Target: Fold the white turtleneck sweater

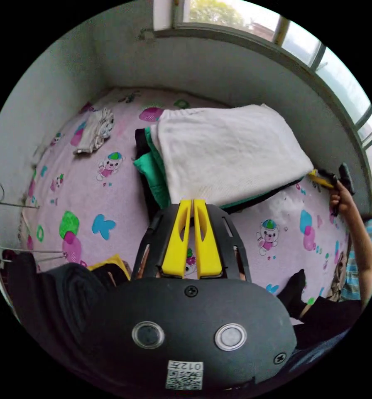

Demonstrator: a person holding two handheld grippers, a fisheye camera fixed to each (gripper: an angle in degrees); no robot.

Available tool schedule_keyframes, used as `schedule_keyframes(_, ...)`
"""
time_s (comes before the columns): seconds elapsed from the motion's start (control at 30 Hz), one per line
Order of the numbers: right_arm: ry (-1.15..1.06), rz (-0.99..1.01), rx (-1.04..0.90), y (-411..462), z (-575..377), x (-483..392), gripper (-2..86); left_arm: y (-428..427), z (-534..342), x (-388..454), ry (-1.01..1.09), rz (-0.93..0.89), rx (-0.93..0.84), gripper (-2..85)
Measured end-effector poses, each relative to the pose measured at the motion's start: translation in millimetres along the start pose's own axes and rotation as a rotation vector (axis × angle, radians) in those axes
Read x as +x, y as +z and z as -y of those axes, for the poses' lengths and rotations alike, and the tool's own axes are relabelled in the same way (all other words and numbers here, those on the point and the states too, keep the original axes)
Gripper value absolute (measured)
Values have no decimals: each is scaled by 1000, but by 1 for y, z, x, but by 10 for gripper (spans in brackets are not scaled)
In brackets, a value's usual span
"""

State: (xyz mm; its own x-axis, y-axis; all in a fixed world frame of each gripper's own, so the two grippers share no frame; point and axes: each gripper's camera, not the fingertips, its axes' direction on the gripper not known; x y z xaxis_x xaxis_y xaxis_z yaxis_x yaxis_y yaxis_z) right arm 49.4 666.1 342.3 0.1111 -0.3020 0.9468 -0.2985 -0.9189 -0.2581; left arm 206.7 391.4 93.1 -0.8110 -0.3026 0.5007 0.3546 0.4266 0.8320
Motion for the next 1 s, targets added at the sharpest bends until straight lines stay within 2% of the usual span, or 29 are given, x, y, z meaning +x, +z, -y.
schedule_keyframes(0.17,-44,-4,28,-21,-38,9,-1,-13,-23,55,127,5,139,7)
schedule_keyframes(0.43,-219,-264,103,-55,-150,-12,-8,-1,-35,195,383,-212,330,7)
schedule_keyframes(0.63,-289,-447,119,-58,-273,-19,-8,39,-67,311,594,-434,257,8)
schedule_keyframes(0.8,-200,-645,117,-61,-383,2,-9,69,-107,397,713,-654,89,9)
schedule_keyframes(0.9,-64,-696,231,-76,-460,22,-9,72,-131,430,782,-729,42,9)
schedule_keyframes(1.0,80,-614,414,-91,-547,47,-9,66,-168,470,871,-820,2,9)
